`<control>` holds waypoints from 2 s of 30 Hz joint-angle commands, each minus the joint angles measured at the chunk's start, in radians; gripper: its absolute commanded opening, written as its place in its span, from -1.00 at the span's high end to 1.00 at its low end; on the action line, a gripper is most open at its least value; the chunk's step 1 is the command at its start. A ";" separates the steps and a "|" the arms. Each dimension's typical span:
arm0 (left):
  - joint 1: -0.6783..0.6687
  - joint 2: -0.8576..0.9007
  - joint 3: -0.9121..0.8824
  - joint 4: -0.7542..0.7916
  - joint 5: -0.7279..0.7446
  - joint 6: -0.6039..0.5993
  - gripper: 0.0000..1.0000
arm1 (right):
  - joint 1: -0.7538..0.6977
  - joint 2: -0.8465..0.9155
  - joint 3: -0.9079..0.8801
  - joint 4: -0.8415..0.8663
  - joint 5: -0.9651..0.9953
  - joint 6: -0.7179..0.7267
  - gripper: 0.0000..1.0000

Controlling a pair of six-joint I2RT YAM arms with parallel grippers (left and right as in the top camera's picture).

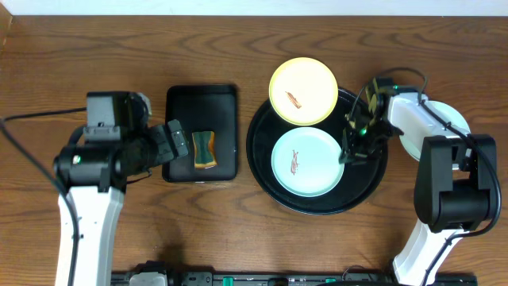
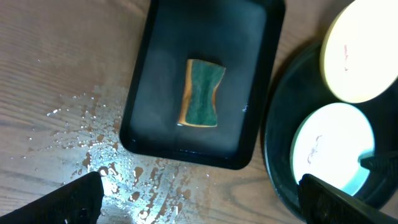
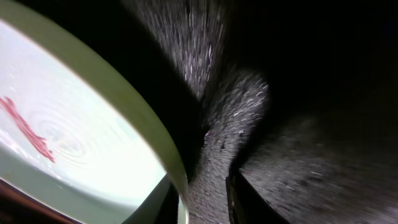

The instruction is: Clean dirty plates on tray and stack at the side

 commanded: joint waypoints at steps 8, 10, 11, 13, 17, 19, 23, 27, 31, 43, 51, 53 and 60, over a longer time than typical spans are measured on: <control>-0.032 0.141 0.021 0.004 0.020 0.111 -0.86 | 0.011 -0.019 -0.080 0.169 0.024 0.085 0.97; -0.059 0.166 0.021 0.005 0.015 0.127 -0.86 | 0.012 -0.019 -0.072 0.184 0.064 0.087 0.98; -0.067 0.174 0.021 0.006 0.005 0.127 -0.85 | 0.014 -0.019 -0.072 0.191 0.069 0.086 0.97; -0.083 0.195 0.021 0.011 -0.023 0.127 -0.84 | 0.019 -0.019 -0.072 0.206 0.109 0.083 0.98; -0.097 0.251 0.020 0.028 -0.081 0.126 -0.81 | 0.034 -0.019 -0.071 0.233 0.183 0.083 0.97; -0.098 0.292 0.010 0.043 -0.094 0.126 -0.78 | 0.047 -0.019 -0.071 0.237 0.187 0.077 0.98; -0.099 0.380 -0.015 0.095 -0.092 0.083 -0.67 | 0.063 -0.019 -0.071 0.233 0.187 0.070 0.97; -0.116 0.484 -0.015 0.182 -0.019 0.082 -0.48 | 0.069 -0.019 -0.071 0.232 0.186 0.068 0.97; -0.138 0.581 -0.015 0.246 -0.048 0.079 -0.29 | 0.069 -0.019 -0.071 0.227 0.183 0.068 0.97; -0.140 0.790 -0.015 0.438 -0.063 0.080 0.84 | 0.069 -0.019 -0.071 0.220 0.182 0.068 0.98; -0.140 0.713 0.067 0.284 -0.062 0.080 0.40 | 0.069 -0.019 -0.071 0.218 0.183 0.068 0.97; -0.141 0.667 0.076 0.247 -0.062 0.080 0.16 | 0.069 -0.019 -0.071 0.217 0.183 0.068 0.98; -0.143 0.631 0.039 0.138 -0.059 0.025 0.04 | 0.069 -0.019 -0.071 0.213 0.183 0.068 0.98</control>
